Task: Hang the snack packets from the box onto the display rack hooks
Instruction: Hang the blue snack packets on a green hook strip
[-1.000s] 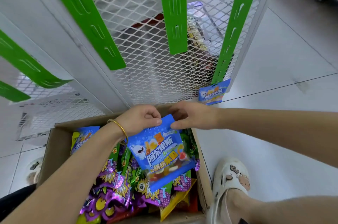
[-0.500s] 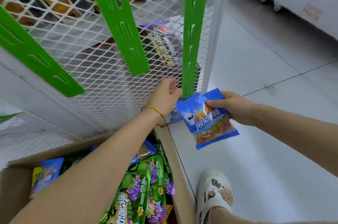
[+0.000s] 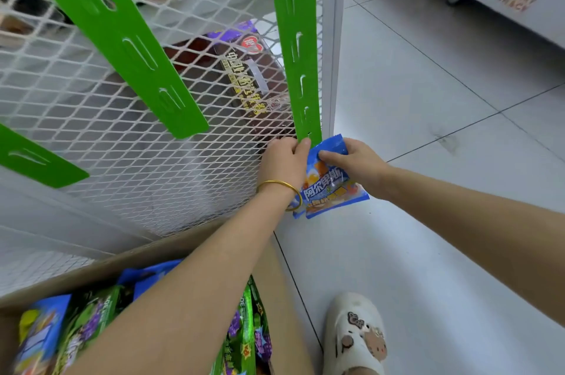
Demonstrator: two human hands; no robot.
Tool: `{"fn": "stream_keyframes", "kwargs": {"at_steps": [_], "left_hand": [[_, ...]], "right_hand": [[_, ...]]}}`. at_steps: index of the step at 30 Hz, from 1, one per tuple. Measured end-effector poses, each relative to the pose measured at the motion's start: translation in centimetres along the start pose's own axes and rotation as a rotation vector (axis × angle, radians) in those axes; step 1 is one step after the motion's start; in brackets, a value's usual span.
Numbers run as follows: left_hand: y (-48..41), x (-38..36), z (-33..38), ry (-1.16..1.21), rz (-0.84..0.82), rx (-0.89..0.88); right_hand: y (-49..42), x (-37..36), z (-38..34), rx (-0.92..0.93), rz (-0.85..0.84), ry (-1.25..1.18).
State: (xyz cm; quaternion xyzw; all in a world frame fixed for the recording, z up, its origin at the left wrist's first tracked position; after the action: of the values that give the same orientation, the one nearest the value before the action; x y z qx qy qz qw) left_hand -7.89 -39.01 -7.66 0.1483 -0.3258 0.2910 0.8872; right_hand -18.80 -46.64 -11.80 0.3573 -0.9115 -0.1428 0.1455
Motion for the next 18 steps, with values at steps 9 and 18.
{"fn": "stream_keyframes", "kwargs": {"at_steps": [9,18], "left_hand": [[0.3,-0.6,-0.6,0.124,-0.209,0.149],[0.4,-0.7,-1.6,0.137,-0.237,0.179]], "right_hand": [[0.6,-0.3,-1.1,0.125,0.096,0.116],[0.9,-0.7,-0.2,0.053,0.140,0.068]]}}
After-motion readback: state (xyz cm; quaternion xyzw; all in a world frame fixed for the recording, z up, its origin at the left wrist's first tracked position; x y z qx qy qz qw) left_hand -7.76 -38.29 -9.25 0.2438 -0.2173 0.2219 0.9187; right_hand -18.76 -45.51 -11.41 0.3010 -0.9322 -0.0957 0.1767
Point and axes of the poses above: each hand's wrist, its own y-axis away from the middle knuckle, its own x-axis out of the back of the hand, z = x × y, the point moved 7 cm from there along -y, towards the middle knuckle
